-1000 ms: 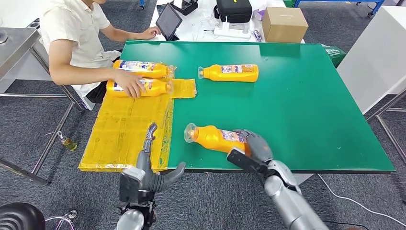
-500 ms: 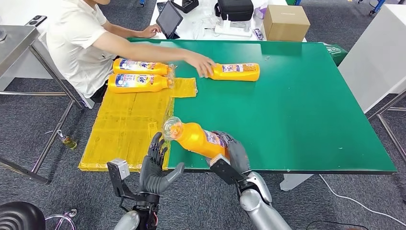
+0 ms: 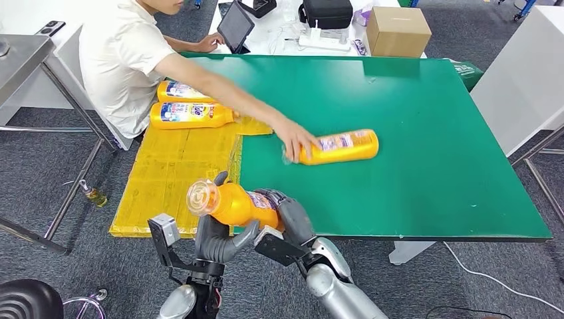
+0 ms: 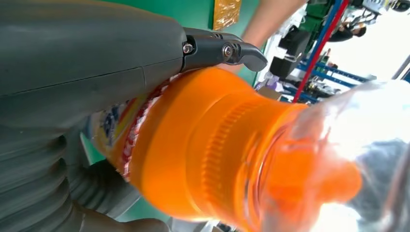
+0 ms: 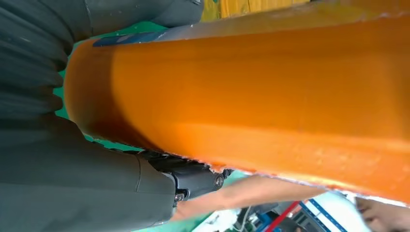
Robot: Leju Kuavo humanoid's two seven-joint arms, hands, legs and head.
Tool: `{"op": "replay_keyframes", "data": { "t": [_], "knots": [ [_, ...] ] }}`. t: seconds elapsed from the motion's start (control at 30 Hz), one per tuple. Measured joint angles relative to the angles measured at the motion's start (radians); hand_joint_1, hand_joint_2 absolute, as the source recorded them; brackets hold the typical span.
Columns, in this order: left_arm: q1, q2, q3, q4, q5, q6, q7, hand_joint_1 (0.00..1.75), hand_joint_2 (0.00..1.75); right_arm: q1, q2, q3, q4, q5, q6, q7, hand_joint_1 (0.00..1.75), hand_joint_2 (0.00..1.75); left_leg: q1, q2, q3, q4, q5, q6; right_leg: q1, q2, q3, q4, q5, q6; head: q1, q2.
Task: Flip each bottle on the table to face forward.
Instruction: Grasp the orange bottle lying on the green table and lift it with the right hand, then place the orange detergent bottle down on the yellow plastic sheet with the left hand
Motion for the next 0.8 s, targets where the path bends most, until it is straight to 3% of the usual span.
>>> {"op": "replay_keyframes", "data": {
  "t": [0.17, 0.2, 0.3, 0.33, 0.4, 0.43, 0.47, 0.53, 0.57, 0.6, 0.8],
  "knots": [
    [-0.005, 0.0, 0.008, 0.016, 0.083, -0.012, 0.045, 0.03, 1.75, -0.004, 0.005, 0.053, 0.003, 0.007, -0.019, 0.0, 1.75, 1.75, 0.0, 0.0, 0.0, 0.0, 0.0, 0.0, 0.0, 0.0, -0.001, 0.0, 0.0, 0.0, 0.0, 0.0],
    [-0.005, 0.0, 0.01, 0.021, 0.097, -0.012, 0.05, 0.32, 1.75, -0.005, 0.005, 0.064, 0.003, 0.008, -0.02, 0.0, 1.75, 1.75, 0.0, 0.0, 0.0, 0.0, 0.0, 0.0, 0.0, 0.0, -0.001, 0.0, 0.0, 0.0, 0.0, 0.0],
    [-0.007, -0.001, 0.015, 0.033, 0.137, -0.024, 0.055, 1.6, 1.75, -0.01, 0.005, 0.087, 0.003, 0.0, -0.02, 0.005, 1.75, 1.75, 0.0, 0.0, 0.0, 0.0, 0.0, 0.0, 0.0, 0.0, -0.001, 0.0, 0.0, 0.0, 0.0, 0.0],
    [-0.008, -0.001, 0.016, 0.035, 0.148, -0.031, 0.054, 1.75, 1.75, -0.012, 0.005, 0.093, 0.003, -0.007, -0.021, 0.007, 1.75, 1.75, 0.0, 0.0, 0.0, 0.0, 0.0, 0.0, 0.0, 0.0, -0.001, 0.0, 0.0, 0.0, 0.0, 0.0],
    [-0.01, -0.001, 0.02, 0.037, 0.159, -0.044, 0.049, 1.75, 1.75, -0.015, 0.005, 0.103, 0.005, -0.023, -0.02, 0.005, 1.74, 1.75, 0.0, 0.0, -0.001, 0.0, 0.0, 0.0, 0.0, 0.0, -0.001, 0.0, 0.0, 0.0, 0.0, 0.0],
    [-0.01, -0.001, 0.022, 0.037, 0.159, -0.05, 0.045, 1.75, 1.75, -0.016, 0.005, 0.107, 0.005, -0.034, -0.019, 0.002, 1.62, 1.75, 0.0, 0.0, -0.001, 0.0, 0.0, 0.0, 0.0, 0.0, -0.001, 0.0, 0.0, 0.0, 0.0, 0.0],
    [-0.01, -0.001, 0.025, 0.037, 0.157, -0.054, 0.041, 1.75, 1.75, -0.016, 0.006, 0.109, 0.006, -0.044, -0.017, -0.001, 1.35, 1.75, 0.0, 0.0, -0.001, 0.0, 0.0, 0.0, 0.0, 0.0, -0.001, 0.0, 0.0, 0.0, 0.0, 0.0],
    [-0.011, -0.001, 0.028, 0.037, 0.153, -0.057, 0.033, 1.75, 1.75, -0.017, 0.007, 0.112, 0.006, -0.058, -0.014, -0.006, 0.51, 1.75, 0.0, 0.0, -0.001, 0.0, 0.0, 0.0, 0.0, 0.0, -0.001, 0.0, 0.0, 0.0, 0.0, 0.0],
    [-0.011, -0.001, 0.029, 0.037, 0.152, -0.057, 0.03, 1.75, 1.75, -0.017, 0.008, 0.114, 0.006, -0.063, -0.012, -0.006, 0.19, 1.75, 0.0, 0.0, -0.001, 0.0, 0.0, 0.0, 0.0, 0.0, -0.001, 0.0, 0.0, 0.0, 0.0, 0.0],
    [-0.011, -0.001, 0.031, 0.037, 0.152, -0.056, 0.027, 1.75, 1.75, -0.017, 0.009, 0.116, 0.006, -0.067, -0.011, -0.005, 0.02, 1.75, 0.0, 0.0, -0.001, 0.0, 0.0, 0.0, 0.0, 0.0, -0.001, 0.0, 0.0, 0.0, 0.0, 0.0],
    [-0.011, -0.001, 0.043, 0.028, 0.138, -0.035, 0.0, 1.75, 1.75, -0.015, 0.013, 0.13, 0.006, -0.065, -0.013, 0.007, 0.0, 1.75, 0.0, 0.0, -0.001, 0.0, 0.0, 0.0, 0.0, 0.0, -0.002, 0.0, 0.0, 0.0, 0.0, 0.0]
  ]
}}
